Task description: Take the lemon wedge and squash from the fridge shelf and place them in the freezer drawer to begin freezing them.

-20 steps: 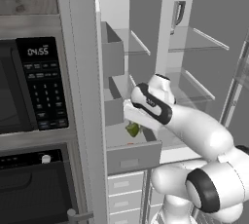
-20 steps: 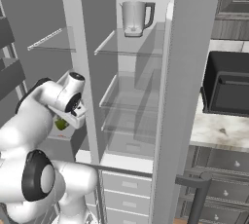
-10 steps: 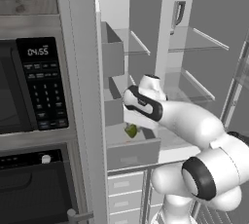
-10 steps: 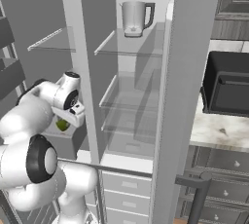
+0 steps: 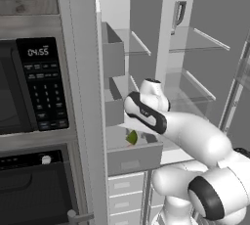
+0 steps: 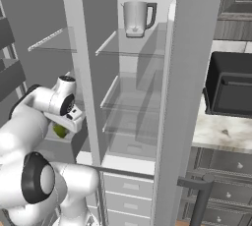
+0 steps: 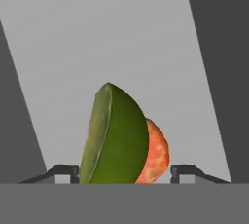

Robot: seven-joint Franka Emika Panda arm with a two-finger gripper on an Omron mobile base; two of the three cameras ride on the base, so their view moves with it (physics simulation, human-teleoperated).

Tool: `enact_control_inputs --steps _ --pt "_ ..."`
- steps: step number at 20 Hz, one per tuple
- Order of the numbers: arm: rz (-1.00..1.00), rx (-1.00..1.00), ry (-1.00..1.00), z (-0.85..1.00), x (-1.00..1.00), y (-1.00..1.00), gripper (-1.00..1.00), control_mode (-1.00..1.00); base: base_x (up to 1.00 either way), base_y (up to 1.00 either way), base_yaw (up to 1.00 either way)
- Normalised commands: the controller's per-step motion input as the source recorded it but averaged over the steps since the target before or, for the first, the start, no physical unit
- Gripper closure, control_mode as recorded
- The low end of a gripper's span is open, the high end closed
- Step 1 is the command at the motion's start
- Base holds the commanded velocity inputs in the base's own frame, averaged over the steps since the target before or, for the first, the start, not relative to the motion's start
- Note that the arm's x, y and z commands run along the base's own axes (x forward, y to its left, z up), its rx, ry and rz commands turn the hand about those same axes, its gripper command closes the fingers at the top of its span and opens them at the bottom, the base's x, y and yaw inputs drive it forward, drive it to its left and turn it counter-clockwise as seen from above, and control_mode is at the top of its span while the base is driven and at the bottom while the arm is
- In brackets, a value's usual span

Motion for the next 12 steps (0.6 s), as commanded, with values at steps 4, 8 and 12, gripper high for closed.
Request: enact_control_inputs --steps 4,8,12 --pt "0.00 0.00 -0.02 0.21 0.00 -0.05 -1.00 -1.00 0.00 0.00 0.00" --pt "0.00 0.00 -0.10 0.84 -0.08 -0.25 -1.00 -1.00 0.00 0.00 0.00" --pt "0.00 0.00 -0.14 0.59 -0.38 -0.34 -1.00 -1.00 0.00 0.00 0.00"
